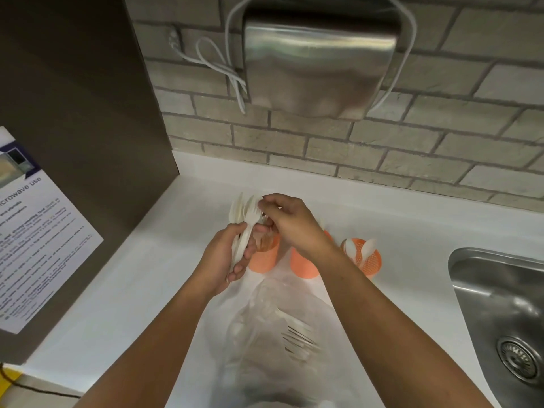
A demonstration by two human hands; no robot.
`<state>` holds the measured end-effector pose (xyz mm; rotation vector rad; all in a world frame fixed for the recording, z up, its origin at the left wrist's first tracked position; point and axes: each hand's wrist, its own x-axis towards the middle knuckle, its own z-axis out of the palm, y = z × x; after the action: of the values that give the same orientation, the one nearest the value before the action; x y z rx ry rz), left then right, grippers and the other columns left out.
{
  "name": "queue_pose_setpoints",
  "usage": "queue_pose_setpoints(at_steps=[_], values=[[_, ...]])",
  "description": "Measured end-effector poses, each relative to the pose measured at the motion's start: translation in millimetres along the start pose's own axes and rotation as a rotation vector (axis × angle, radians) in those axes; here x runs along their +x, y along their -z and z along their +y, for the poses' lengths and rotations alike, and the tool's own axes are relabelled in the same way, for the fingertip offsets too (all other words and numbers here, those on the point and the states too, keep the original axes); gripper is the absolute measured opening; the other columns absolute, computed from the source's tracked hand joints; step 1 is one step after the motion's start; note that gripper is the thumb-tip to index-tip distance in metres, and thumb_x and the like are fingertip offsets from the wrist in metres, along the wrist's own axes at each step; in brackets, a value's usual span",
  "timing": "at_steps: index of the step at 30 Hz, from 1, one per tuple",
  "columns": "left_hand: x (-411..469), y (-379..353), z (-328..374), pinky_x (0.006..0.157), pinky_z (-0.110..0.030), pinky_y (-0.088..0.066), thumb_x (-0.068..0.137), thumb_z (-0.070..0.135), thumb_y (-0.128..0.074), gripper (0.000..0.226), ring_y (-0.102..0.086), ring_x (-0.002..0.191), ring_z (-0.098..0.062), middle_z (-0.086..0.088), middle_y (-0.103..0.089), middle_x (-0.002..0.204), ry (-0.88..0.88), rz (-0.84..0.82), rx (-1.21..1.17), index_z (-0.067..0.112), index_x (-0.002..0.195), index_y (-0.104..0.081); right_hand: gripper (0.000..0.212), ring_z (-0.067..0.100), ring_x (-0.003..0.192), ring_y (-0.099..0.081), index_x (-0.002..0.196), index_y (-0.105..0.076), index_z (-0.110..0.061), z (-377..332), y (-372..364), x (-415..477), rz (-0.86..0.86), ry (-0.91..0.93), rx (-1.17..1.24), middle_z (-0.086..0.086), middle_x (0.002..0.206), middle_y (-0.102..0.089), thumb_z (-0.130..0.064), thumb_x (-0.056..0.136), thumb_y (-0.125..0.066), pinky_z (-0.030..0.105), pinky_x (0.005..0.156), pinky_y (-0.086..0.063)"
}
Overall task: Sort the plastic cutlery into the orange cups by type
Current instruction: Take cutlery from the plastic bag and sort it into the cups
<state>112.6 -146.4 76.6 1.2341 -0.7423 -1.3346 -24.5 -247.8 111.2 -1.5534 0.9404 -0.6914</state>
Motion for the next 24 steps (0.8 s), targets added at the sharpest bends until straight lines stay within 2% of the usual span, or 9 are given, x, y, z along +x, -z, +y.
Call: queue_pose_setpoints(at_steps=[3,7,9,11,13,15,17,20,24], values=[[0,-5,0,0.038,-0.02,-0.023,0.106,0.034,-0.034,0.055,-0.031,0.035,-0.02,-0.015,-0.05,0.061,0.006,0.031,0.063,-0.01,0.105,-0.067,0.015,0.012,0.064,-0.068,0.104,-0.073,-0.006,1,3,-5,-0.007,0.021,0.086,0.0,0.08,-0.067,-0.018,0.1,-0.065,0.03,0.073,-0.054],[-3,-14,5,0.039,-0.022,-0.026,0.11,0.032,-0.039,0.047,-0.042,0.039,-0.021,-0.012,-0.06,0.066,-0.024,0.074,0.105,-0.003,0.096,-0.067,0.012,0.031,0.067,-0.059,0.103,-0.07,0.005,6,8,-7,0.11,0.032,0.217,0.021,0.077,-0.066,-0.001,0.098,-0.061,0.029,0.06,-0.049],[-5,-17,6,0.04,-0.022,-0.022,0.111,0.037,-0.043,0.044,-0.037,0.039,-0.016,-0.004,-0.059,0.063,-0.037,0.086,0.176,0.005,0.09,-0.063,0.011,0.03,0.066,-0.058,0.101,-0.07,0.006,7,11,-9,0.158,0.022,0.221,0.022,0.076,-0.066,0.003,0.098,-0.06,0.027,0.057,-0.048],[-6,-19,5,0.042,-0.023,-0.018,0.11,0.043,-0.045,0.04,-0.029,0.042,-0.013,-0.004,-0.055,0.067,-0.034,0.077,0.185,0.014,0.091,-0.064,0.011,0.021,0.06,-0.059,0.099,-0.072,0.002,5,12,-12,0.187,0.028,0.17,0.016,0.074,-0.065,0.0,0.097,-0.061,0.027,0.058,-0.049],[-6,-20,4,0.042,-0.023,-0.017,0.109,0.046,-0.046,0.037,-0.026,0.044,-0.013,-0.007,-0.053,0.074,-0.036,0.08,0.16,0.021,0.092,-0.067,0.012,0.016,0.057,-0.061,0.096,-0.075,-0.009,5,12,-12,0.229,0.046,0.109,0.006,0.071,-0.067,-0.005,0.094,-0.064,0.032,0.062,-0.052],[-5,-20,1,0.044,-0.024,-0.017,0.109,0.046,-0.045,0.038,-0.025,0.043,-0.014,-0.008,-0.055,0.077,-0.042,0.079,0.157,0.019,0.095,-0.068,0.014,0.018,0.061,-0.066,0.091,-0.077,-0.023,6,10,-10,0.291,0.063,0.053,-0.002,0.072,-0.07,-0.015,0.091,-0.066,0.041,0.069,-0.058],[-5,-19,-2,0.046,-0.028,-0.017,0.11,0.047,-0.045,0.043,-0.026,0.042,-0.015,-0.011,-0.057,0.081,-0.049,0.075,0.17,0.009,0.105,-0.066,0.016,0.02,0.063,-0.069,0.091,-0.077,-0.029,5,9,-10,0.326,0.062,0.047,-0.001,0.076,-0.073,-0.018,0.091,-0.064,0.046,0.074,-0.061],[-8,-19,-2,0.047,-0.028,-0.016,0.109,0.048,-0.046,0.04,-0.026,0.043,-0.014,-0.009,-0.053,0.078,-0.036,0.082,0.171,0.015,0.108,-0.069,0.023,0.024,0.063,-0.067,0.099,-0.077,-0.02,1,11,-15,0.274,0.04,0.122,0.014,0.083,-0.074,-0.009,0.098,-0.057,0.04,0.068,-0.059],[-12,-17,-1,0.047,-0.028,-0.016,0.108,0.049,-0.047,0.041,-0.025,0.046,-0.013,-0.005,-0.05,0.075,-0.022,0.054,0.174,0.012,0.114,-0.066,0.024,0.023,0.061,-0.062,0.109,-0.075,-0.012,1,12,-21,0.106,0.012,0.198,0.012,0.089,-0.074,-0.002,0.099,-0.055,0.03,0.064,-0.053]])
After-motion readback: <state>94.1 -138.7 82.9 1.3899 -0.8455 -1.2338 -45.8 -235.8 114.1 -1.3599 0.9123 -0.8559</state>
